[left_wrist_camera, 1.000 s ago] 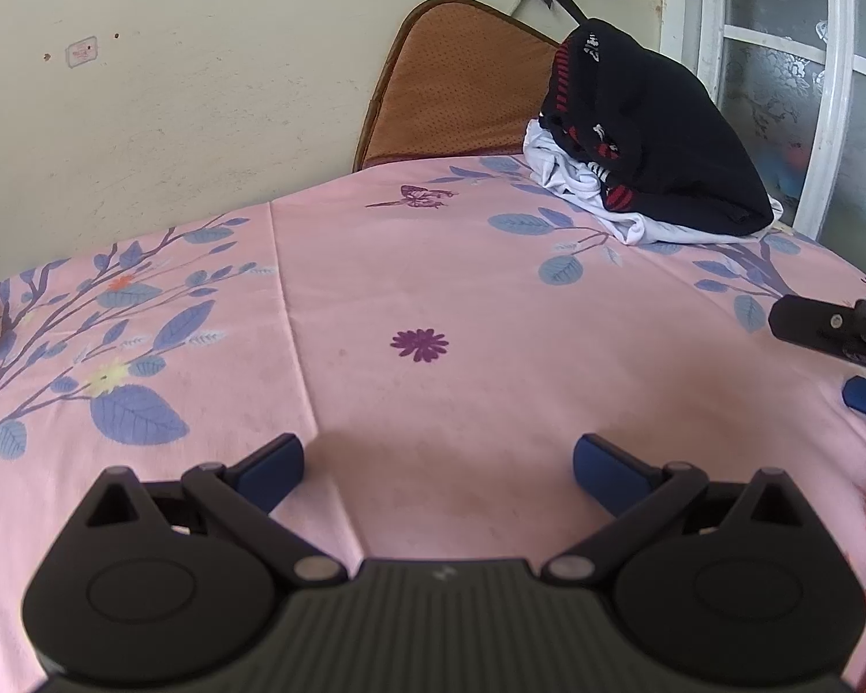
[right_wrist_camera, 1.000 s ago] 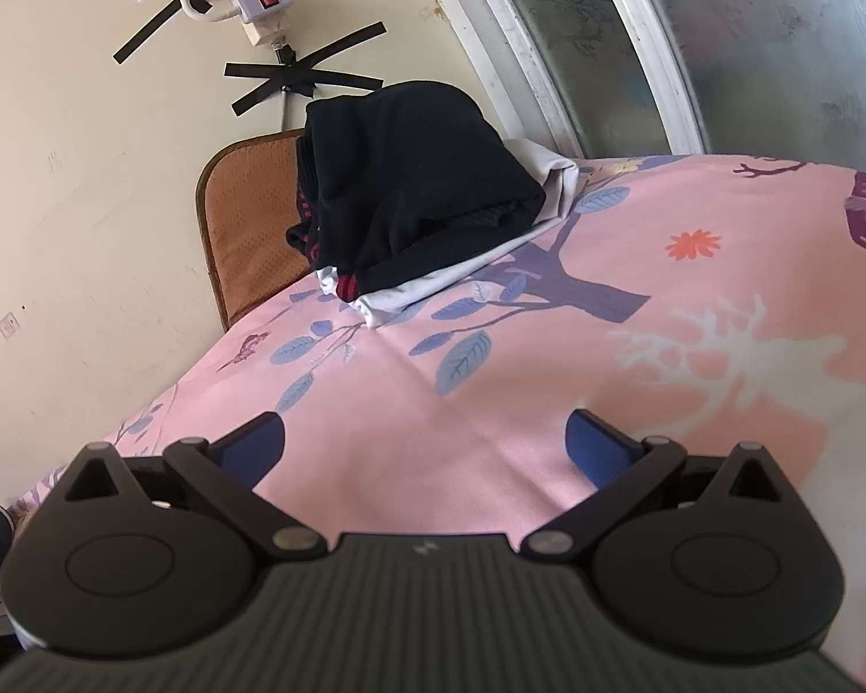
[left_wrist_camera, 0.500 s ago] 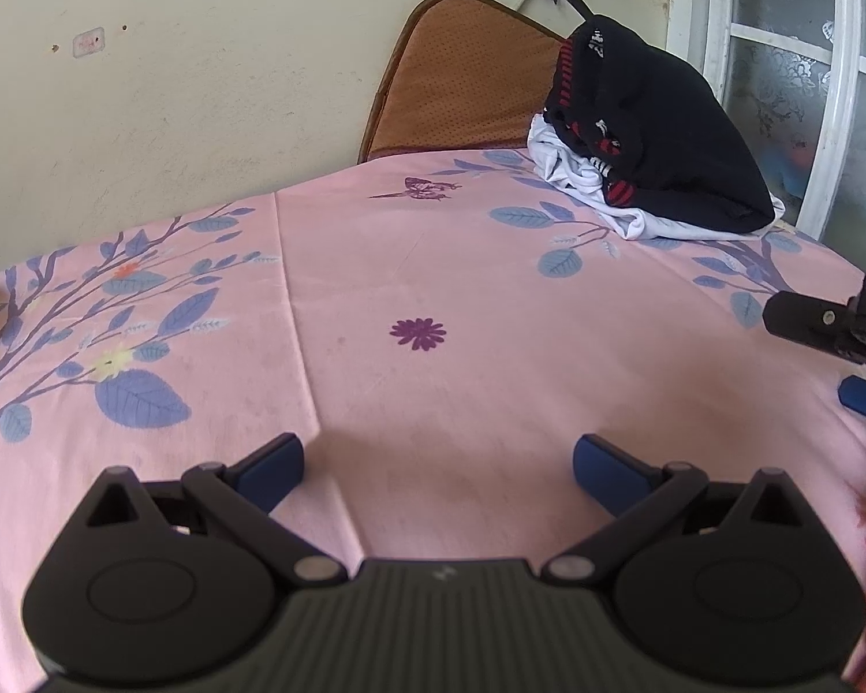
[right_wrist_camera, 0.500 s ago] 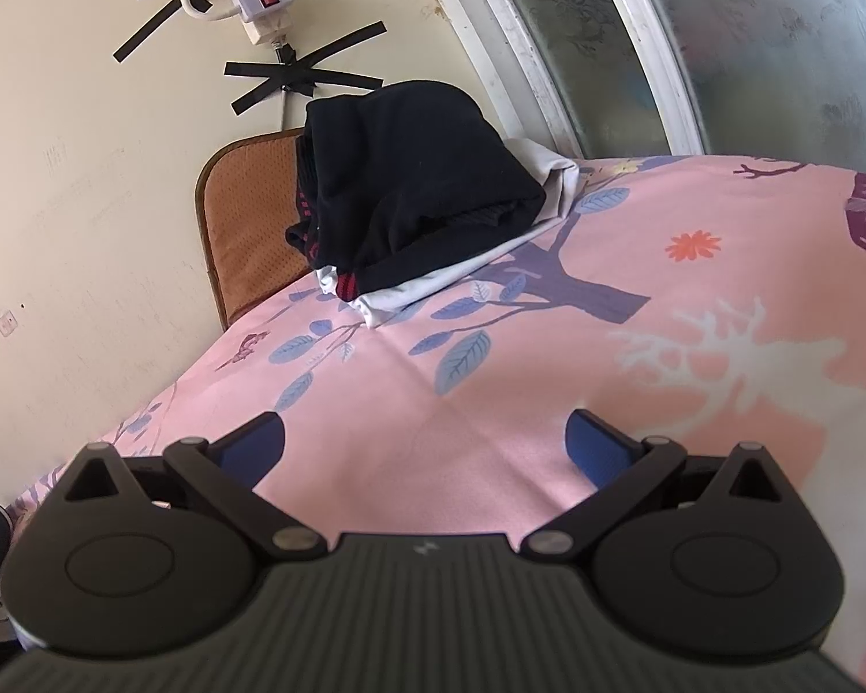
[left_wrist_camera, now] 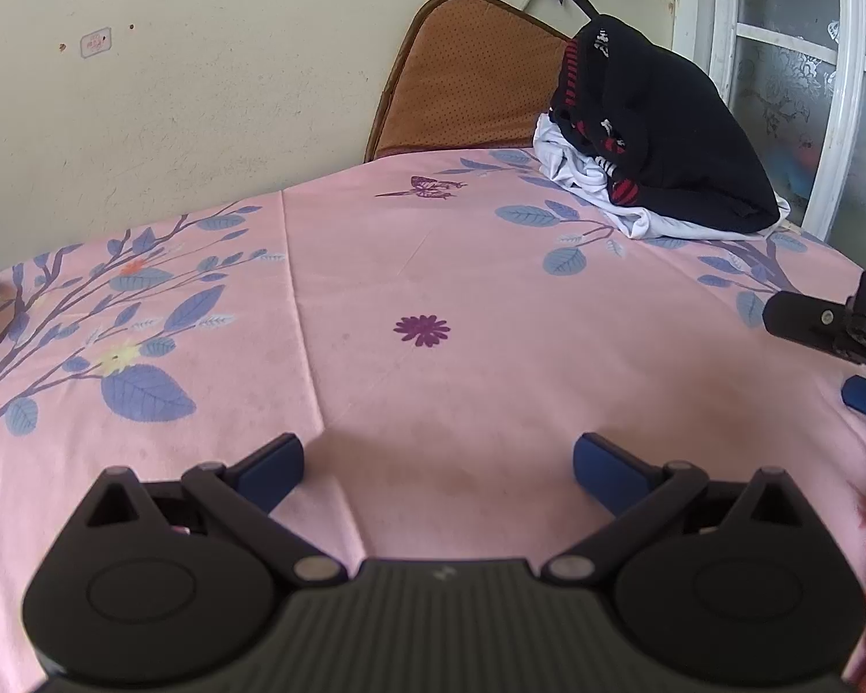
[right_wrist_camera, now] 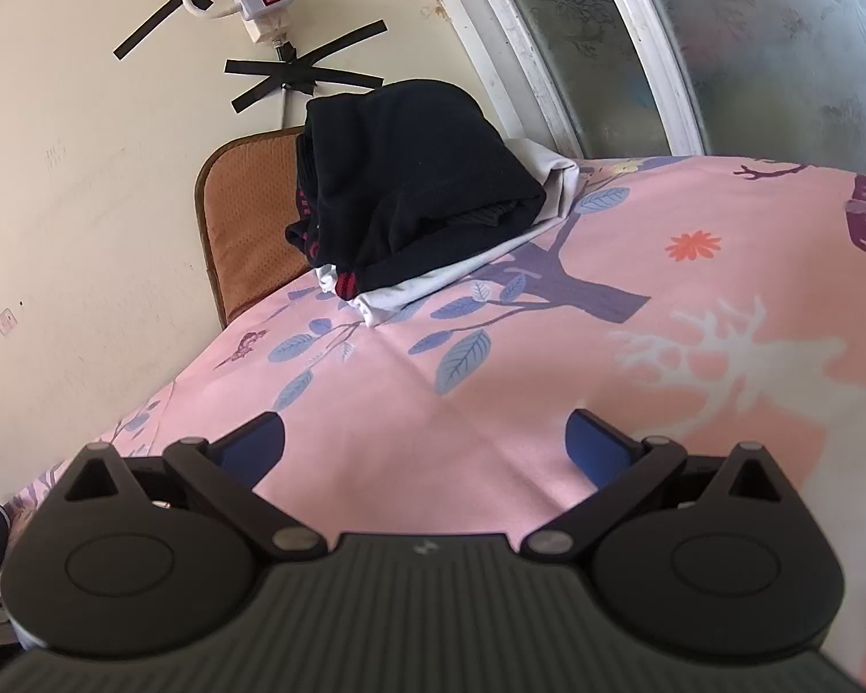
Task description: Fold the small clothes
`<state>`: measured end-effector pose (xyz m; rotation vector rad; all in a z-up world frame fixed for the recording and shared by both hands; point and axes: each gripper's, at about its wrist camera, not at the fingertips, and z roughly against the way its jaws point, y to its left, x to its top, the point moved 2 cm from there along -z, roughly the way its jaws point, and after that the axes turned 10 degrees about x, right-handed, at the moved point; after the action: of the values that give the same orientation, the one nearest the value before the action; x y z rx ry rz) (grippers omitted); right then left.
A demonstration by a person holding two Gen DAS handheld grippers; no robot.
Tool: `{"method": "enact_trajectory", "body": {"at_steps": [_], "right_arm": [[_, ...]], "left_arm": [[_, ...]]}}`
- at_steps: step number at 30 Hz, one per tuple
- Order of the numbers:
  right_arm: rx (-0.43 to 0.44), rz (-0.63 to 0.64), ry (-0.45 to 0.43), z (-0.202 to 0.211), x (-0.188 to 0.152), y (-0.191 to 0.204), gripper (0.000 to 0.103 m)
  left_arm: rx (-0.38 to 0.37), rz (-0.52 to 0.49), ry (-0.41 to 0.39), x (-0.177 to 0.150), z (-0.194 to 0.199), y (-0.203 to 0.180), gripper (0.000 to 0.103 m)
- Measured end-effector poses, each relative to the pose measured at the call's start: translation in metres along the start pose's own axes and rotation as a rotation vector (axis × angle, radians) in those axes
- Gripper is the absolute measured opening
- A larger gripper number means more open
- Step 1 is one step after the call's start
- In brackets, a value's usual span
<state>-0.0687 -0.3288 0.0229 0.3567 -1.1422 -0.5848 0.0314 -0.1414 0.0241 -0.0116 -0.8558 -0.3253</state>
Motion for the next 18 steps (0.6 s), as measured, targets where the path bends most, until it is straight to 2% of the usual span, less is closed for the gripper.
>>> {"method": "enact_trajectory", "body": {"at_steps": [18], "right_arm": [[-0.012, 0.016, 0.008, -0.0025, -0.0011, 0.0023, 0.103]], "left_arm": [[-0.026, -0.008, 0.002, 0.0001, 0.0021, 0.0008, 0.103]]}}
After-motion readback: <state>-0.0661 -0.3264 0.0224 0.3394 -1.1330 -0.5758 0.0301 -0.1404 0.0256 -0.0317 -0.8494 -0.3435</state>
